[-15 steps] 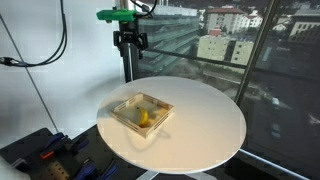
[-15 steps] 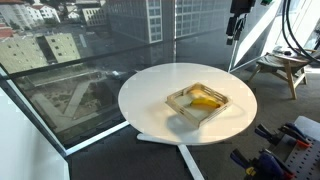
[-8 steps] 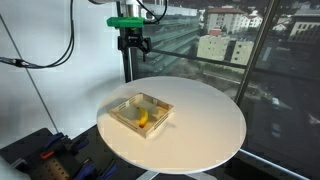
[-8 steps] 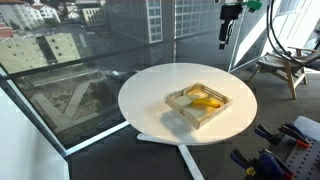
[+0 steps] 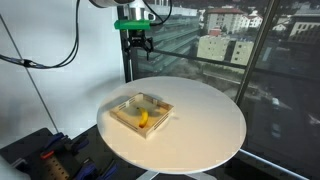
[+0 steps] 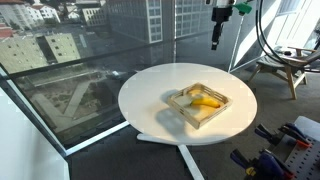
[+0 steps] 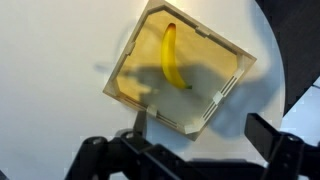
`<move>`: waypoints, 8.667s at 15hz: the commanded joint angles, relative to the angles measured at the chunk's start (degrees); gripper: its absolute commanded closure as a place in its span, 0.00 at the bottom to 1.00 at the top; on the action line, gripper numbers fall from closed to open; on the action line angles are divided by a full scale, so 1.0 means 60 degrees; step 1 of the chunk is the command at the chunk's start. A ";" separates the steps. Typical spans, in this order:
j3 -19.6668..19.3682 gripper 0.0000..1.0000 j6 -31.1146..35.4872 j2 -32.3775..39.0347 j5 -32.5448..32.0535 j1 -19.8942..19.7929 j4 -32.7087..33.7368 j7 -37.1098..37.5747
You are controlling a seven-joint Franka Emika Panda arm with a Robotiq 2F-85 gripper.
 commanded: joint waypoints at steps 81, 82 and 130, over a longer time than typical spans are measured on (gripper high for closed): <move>0.0903 0.00 0.3130 0.4595 -0.0966 -0.0853 0.0845 -0.2708; 0.0890 0.00 0.3225 0.4606 -0.1034 -0.0841 0.0742 -0.2778; 0.0824 0.00 0.5092 0.6977 -0.1580 -0.0744 0.1843 -0.2276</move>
